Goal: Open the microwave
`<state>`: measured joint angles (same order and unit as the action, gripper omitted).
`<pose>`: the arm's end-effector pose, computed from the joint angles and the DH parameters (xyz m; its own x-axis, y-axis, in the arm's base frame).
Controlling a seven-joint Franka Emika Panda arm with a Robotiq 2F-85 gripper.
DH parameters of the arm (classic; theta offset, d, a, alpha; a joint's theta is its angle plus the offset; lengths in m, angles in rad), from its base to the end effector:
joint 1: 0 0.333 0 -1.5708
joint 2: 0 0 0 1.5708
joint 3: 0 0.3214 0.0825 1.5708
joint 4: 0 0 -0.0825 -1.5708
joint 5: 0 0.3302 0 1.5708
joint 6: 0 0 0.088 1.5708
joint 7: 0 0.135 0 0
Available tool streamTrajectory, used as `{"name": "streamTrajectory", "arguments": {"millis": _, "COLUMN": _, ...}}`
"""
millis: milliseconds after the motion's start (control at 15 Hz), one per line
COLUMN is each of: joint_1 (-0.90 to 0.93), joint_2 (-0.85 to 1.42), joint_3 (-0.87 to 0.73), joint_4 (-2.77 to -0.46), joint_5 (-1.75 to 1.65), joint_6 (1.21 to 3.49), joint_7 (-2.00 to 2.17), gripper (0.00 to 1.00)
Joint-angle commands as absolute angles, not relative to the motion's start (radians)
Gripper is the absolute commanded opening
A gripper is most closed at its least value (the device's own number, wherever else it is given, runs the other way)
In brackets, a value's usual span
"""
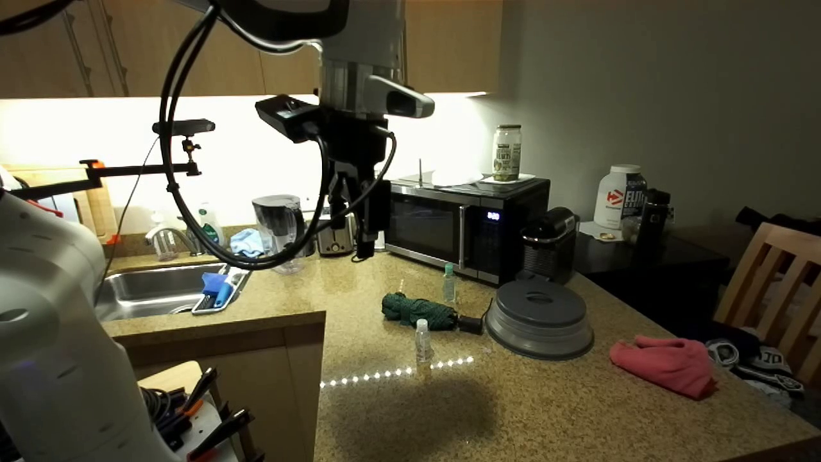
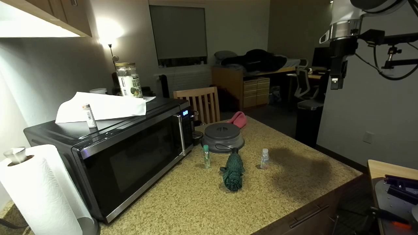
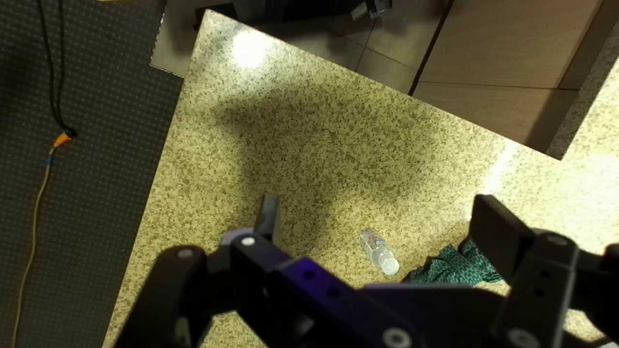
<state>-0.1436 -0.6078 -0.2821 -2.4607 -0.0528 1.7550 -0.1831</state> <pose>0.2694 -0.1389 0.4800 0.9821 -0.1647 -0.0919 -0.1756 -0.9761 -0.1279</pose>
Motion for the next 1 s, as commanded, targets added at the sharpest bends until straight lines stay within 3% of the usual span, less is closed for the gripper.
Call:
{"name": "streamTrajectory", "arguments": {"millis": 0, "joint_1": -0.16, "joint_2": -0.604, "joint_3": -0.269, "joint_4": -2.459, "joint_5": -0.045, "joint_6": 1.754, "joint_7": -0.191, "gripper": 1.0}}
{"name": "streamTrajectory", "arguments": {"millis": 400, "joint_1": -0.147, "joint_2": -0.587, "joint_3": -0.243, "joint_4": -2.438, "joint_5": -0.059, "joint_6": 1.793, "joint_7": -0.191, "gripper": 1.0}}
{"name": "streamTrajectory", "arguments": {"millis": 933, "joint_1": -0.09, "joint_2": -0.311, "joint_3": -0.221, "joint_4": -2.239, "joint_5": -0.02, "joint_6": 1.955, "joint_7": -0.213, "gripper": 1.0}}
